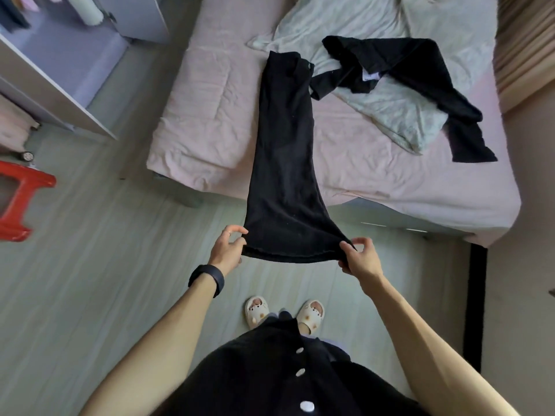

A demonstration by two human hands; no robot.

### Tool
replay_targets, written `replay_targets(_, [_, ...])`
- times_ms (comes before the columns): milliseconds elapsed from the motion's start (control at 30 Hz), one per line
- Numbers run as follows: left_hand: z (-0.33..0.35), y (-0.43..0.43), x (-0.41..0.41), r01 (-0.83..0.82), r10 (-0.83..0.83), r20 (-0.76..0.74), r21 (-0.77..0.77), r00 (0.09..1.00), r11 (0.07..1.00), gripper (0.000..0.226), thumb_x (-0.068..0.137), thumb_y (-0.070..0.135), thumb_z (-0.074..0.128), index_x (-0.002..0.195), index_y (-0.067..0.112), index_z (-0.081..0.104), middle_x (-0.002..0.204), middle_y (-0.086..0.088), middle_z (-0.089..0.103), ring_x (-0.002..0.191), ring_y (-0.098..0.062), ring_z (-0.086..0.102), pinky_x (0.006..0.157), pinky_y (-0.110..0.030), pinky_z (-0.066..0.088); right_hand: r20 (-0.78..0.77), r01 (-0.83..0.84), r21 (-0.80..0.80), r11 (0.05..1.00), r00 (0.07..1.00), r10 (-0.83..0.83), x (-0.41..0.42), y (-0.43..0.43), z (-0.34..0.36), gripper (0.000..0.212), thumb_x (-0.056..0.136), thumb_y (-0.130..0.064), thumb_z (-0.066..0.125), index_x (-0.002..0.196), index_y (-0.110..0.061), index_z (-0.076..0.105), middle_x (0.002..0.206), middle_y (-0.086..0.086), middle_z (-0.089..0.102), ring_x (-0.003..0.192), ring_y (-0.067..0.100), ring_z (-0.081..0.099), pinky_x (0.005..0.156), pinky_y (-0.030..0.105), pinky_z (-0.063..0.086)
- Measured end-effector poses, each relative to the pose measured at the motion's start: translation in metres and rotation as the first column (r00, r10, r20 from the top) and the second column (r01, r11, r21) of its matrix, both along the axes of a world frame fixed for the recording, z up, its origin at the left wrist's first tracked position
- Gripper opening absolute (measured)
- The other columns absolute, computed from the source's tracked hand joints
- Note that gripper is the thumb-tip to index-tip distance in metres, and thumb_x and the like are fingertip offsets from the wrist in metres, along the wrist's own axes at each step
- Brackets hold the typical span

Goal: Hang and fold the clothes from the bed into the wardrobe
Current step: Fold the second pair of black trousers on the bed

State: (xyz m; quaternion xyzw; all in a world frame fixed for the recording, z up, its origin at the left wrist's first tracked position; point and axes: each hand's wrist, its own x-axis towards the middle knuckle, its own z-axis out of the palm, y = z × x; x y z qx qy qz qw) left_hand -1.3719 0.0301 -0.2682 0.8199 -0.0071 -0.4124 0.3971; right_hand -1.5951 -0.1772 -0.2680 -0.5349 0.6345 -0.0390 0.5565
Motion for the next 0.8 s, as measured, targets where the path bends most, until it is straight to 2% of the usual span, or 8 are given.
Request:
replay_targets(100, [0.018,-0.006,0.021,-0.060,0.056,-0.069,-0.055,0.996,0.997,0.021,0.094,0.013,0.053,0.087,0.028,0.066,0.079,-0.002,0.059,0.046,-0.012,0.048,0.046,-0.023,0.039,0.148,-0.030,-0.023,0.999,0.988,0.033,0.019,-0.007,0.019,0.025,0.098,-0.037,0.059,0.122,-0.031,0.055,0.095,0.002,0.070,0.052,0.013,0.063,0.052,0.024,0.052])
replay_targets(167, [0.029,-0.013,0.042,-0.118,0.095,-0.189,-0.116,0.977,0.986,0.024,0.090,0.015,0.053,0.086,0.028,0.073,0.085,0.002,0.063,0.053,-0.013,0.052,0.051,-0.024,0.041,0.249,-0.030,0.023,0.999,0.968,0.023,0.036,-0.020,0.031,0.022,0.099,-0.039,0.058,0.111,-0.023,0.065,0.094,0.005,0.073,0.052,0.013,0.061,0.052,0.024,0.050])
replay_targets(267, [0.039,-0.032,0.072,-0.141,0.055,-0.339,-0.233,0.939,0.962,0.040,0.073,0.013,0.057,0.109,0.022,0.074,0.085,0.001,0.063,0.067,-0.014,0.058,0.059,-0.026,0.044,0.384,-0.069,0.119,0.990,0.923,0.018,0.065,-0.042,0.045,0.018,0.089,-0.009,0.068,0.105,-0.015,0.066,0.094,0.009,0.071,0.061,0.013,0.064,0.058,0.024,0.052])
replay_targets(367, [0.044,-0.062,0.101,0.197,-0.187,0.082,-0.142,0.979,0.970,0.047,0.077,0.007,0.075,0.122,0.016,0.064,0.096,0.002,0.068,0.089,-0.015,0.063,0.074,-0.030,0.053,0.270,-0.142,-0.141,0.980,0.946,0.177,0.093,-0.070,0.052,0.028,0.086,0.005,0.069,0.110,-0.007,0.061,0.087,0.008,0.068,0.065,0.013,0.069,0.064,0.027,0.057])
replay_targets(500, [0.055,-0.109,0.150,0.352,-0.324,0.462,0.028,0.825,0.936,0.018,0.085,0.046,0.073,0.081,0.033,0.060,0.073,0.017,0.063,0.074,-0.007,0.061,0.063,-0.024,0.046,-0.026,-0.263,-0.462,0.847,0.959,0.284,0.137,-0.127,0.053,0.025,0.088,-0.037,0.075,0.101,-0.018,0.068,0.088,0.002,0.065,0.074,0.015,0.064,0.069,0.027,0.050])
replay_targets(633, [0.056,-0.173,0.208,0.396,-0.371,0.518,0.066,0.771,0.916,0.025,0.088,0.045,0.070,0.090,0.021,0.066,0.102,0.007,0.058,0.092,-0.014,0.058,0.077,-0.025,0.043,-0.032,-0.310,-0.523,0.794,0.938,0.345,0.191,-0.194,0.046,0.033,0.089,-0.040,0.074,0.113,-0.018,0.068,0.107,0.003,0.060,0.091,0.013,0.062,0.080,0.018,0.046])
replay_targets(733, [0.056,-0.218,0.240,0.333,-0.287,0.486,-0.009,0.825,0.943,0.015,0.090,0.043,0.068,0.093,0.031,0.059,0.084,0.002,0.068,0.083,-0.016,0.065,0.069,-0.026,0.046,0.049,-0.218,-0.513,0.831,0.958,0.281,0.235,-0.241,0.041,0.027,0.091,-0.037,0.072,0.110,-0.024,0.057,0.091,-0.005,0.068,0.079,0.006,0.066,0.063,0.006,0.042])
replay_targets(800, [0.055,-0.249,0.261,0.282,-0.231,0.472,-0.040,0.851,0.958,0.017,0.090,0.044,0.067,0.100,0.051,0.055,0.077,0.009,0.067,0.081,-0.011,0.065,0.070,-0.022,0.048,-0.014,-0.283,-0.533,0.797,0.945,0.326,0.267,-0.273,0.032,0.022,0.096,-0.036,0.063,0.111,-0.021,0.059,0.096,-0.003,0.071,0.085,0.014,0.066,0.072,0.020,0.046])
